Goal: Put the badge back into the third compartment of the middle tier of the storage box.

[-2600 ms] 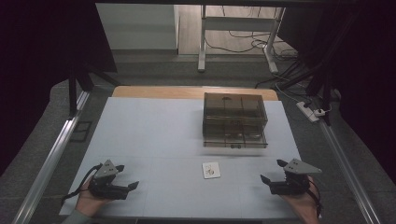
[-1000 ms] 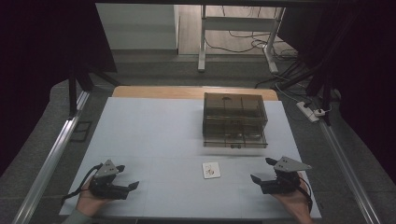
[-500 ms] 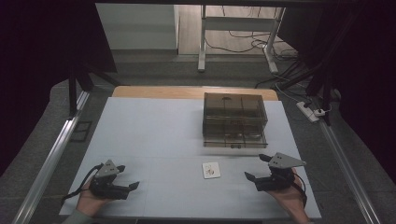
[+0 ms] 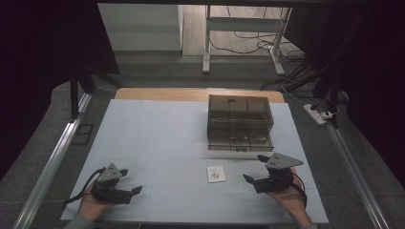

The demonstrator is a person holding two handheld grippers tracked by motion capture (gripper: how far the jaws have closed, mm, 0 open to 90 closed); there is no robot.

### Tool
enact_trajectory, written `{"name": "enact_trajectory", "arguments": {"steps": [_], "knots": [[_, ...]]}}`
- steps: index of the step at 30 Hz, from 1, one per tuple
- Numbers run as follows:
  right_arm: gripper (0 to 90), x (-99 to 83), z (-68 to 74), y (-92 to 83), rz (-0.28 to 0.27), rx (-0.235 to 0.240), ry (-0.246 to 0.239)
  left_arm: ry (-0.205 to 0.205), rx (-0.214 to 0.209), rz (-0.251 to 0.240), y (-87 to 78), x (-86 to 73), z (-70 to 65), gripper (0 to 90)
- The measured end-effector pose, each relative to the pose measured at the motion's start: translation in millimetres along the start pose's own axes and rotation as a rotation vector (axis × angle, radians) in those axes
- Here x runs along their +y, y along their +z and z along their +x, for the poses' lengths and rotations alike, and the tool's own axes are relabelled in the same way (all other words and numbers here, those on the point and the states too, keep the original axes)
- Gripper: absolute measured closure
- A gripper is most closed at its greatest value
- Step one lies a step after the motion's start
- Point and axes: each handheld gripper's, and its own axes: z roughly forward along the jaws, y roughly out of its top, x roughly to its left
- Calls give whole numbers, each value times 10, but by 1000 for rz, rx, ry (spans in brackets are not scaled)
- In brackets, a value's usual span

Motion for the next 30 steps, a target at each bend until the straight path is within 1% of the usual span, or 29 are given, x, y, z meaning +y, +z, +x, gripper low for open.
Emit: {"name": "enact_trajectory", "arguments": {"steps": [4,8,15,18,21,23,30], "knots": [[123,26,13,35,7,7,-9,3,0,2,8,-1,1,132],[123,80,42,103,17,20,-28,5,-3,2,10,-1,-2,132],[123,170,86,206,21,52,-47,6,-2,4,12,-1,-1,132],[122,219,122,282,34,68,-57,8,-1,4,10,-3,-1,132],[122,243,140,313,42,75,-67,8,-1,2,7,-3,-1,132],[122,275,161,361,43,93,-71,9,-1,3,6,-3,-2,132],[121,330,193,436,62,116,-91,9,-1,1,4,-4,-1,133]]}}
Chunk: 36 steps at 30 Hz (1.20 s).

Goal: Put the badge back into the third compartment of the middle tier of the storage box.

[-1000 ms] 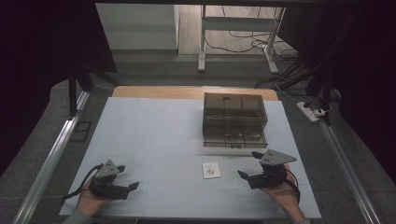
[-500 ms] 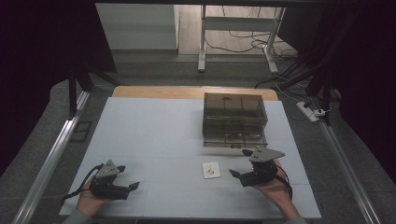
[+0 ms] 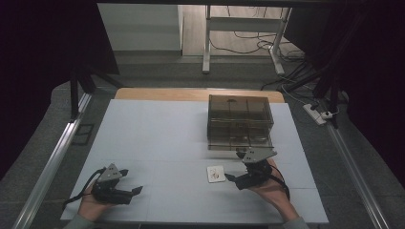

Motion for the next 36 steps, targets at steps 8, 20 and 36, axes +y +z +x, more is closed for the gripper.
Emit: {"name": "enact_trajectory", "arguments": {"steps": [8,20,36], "knots": [[121,70,20,71,-1,28,-16,-2,-1,-1,0,2,0,133],[122,199,63,238,34,68,-52,2,-2,2,2,1,0,133],[121,285,77,479,129,133,-86,5,-5,6,10,-2,-3,133]]}}
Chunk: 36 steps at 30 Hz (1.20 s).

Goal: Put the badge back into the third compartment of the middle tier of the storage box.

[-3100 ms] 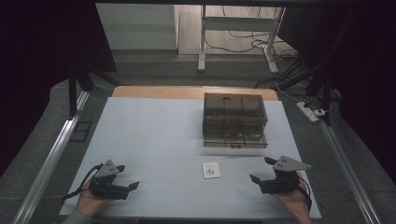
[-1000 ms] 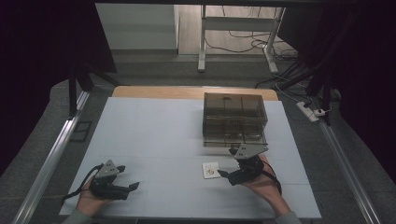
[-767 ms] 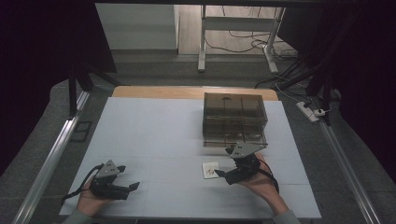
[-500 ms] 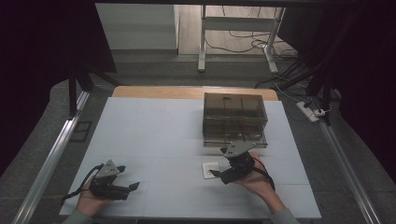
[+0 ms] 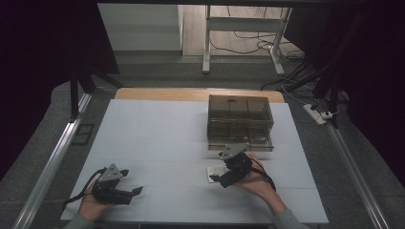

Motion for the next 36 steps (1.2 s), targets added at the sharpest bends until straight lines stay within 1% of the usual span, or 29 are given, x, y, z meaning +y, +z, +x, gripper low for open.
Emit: {"name": "enact_trajectory", "arguments": {"steps": [1,2,3,8,9,10,13,17,23,26,28,36], "knots": [[121,1,-2,11,14,9,1,0,0,0,0,0,0,134],[121,1,-2,11,14,9,1,1,0,0,0,0,0,134],[120,-2,-6,50,25,26,-5,0,0,0,0,0,-1,134],[117,12,-12,154,76,53,-29,2,-2,0,-6,-1,-2,136],[115,18,-10,172,92,52,-35,1,-3,-3,-9,-2,-4,137],[115,18,-10,172,92,52,-35,1,-3,-3,-9,-2,-4,138],[111,27,-19,241,116,58,-50,2,-2,-2,-9,-2,-4,138],[110,16,-37,287,144,73,-52,3,-2,-1,-7,-3,-5,138],[113,-9,-55,329,172,78,-62,6,-2,0,-5,-5,-6,138],[128,-16,-57,346,186,84,-65,7,-1,1,-6,-5,-5,138],[137,-25,-66,361,201,87,-80,10,0,3,-3,-6,-4,137],[157,-50,-80,381,210,93,-87,10,1,1,-6,-8,-6,137]]}}
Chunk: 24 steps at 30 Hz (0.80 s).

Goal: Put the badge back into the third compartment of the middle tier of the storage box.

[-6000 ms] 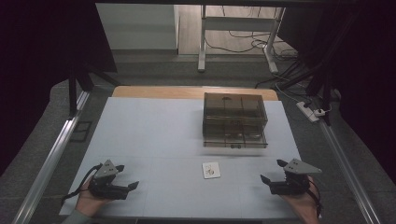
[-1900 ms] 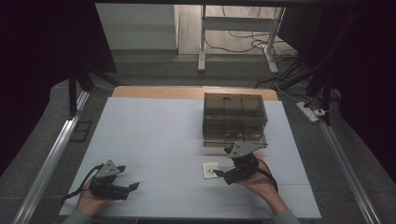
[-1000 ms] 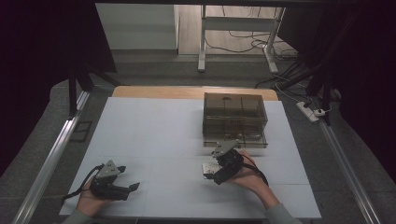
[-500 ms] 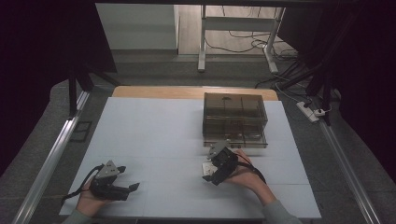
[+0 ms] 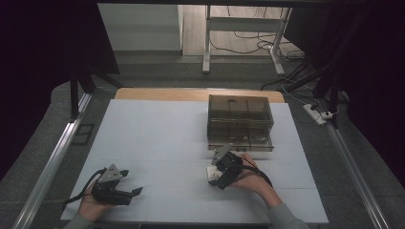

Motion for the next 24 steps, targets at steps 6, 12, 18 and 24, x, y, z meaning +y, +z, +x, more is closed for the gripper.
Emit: {"name": "enact_trajectory", "arguments": {"steps": [6,12,18,24], "knots": [[175,-5,-11,-3,2,14,-4,0,-1,0,0,1,0,137],[198,-9,-4,-4,-5,24,-2,2,-1,1,-1,0,0,137],[258,-22,7,-22,-8,30,-22,4,1,3,-4,-3,-1,136],[324,-50,14,-42,-24,37,-27,3,0,2,-5,-3,-2,136]]}}
